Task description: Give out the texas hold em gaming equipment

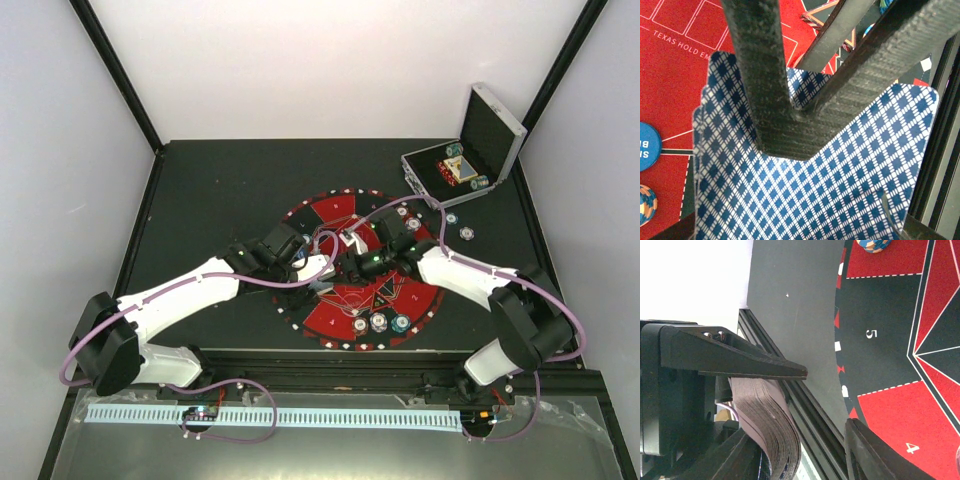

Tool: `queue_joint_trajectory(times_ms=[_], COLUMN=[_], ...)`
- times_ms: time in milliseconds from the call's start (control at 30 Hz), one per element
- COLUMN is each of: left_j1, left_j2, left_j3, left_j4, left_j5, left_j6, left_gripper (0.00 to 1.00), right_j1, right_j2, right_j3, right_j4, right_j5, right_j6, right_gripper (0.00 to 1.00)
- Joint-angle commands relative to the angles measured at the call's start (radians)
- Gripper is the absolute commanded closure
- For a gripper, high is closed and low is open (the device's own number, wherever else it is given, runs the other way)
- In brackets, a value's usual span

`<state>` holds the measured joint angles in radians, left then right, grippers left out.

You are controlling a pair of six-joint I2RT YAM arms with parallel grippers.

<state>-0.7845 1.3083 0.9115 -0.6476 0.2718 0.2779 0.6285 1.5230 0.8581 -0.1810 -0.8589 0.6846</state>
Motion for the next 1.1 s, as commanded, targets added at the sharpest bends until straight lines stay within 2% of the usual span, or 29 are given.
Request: queue_joint_trajectory(times_ms=[0,167,433,933,1067], left_j1=[0.002,0.001,-0.002,-0.002,-0.002], left_j2=[-0.017,-0.004,0.006,0.012,0.011], left_j3=[0.013,0.016,0.017,0.017,0.017], left_j4=[-0.001,-0.007,-0.008,-0.009,-0.009], left_j5=[0.018,0.014,0.005,-0.01,-0.016], left_j6=[0.024,0.024,0.026,0.024,0.023], left_gripper=[0.61,0.61,0.61,0.62,0.63], right_j1=[-0.021,-0.021,-0.021,-0.022,-0.025], right_j2=[-0.014,-0.039,-0.067,-0.107,-0.126], right_j3=[0.018,0.027,0.024,0.018,0.02], right_j4=[-0.043,-0.048,-0.043,-0.028,-0.043], right_j5=[0.045,0.048,0.043,0.026,0.06], right_j6=[-0.021,-0.021,-0.01,0.009,0.008], right_gripper=[0.54,0.56,0.63,0.96,0.99])
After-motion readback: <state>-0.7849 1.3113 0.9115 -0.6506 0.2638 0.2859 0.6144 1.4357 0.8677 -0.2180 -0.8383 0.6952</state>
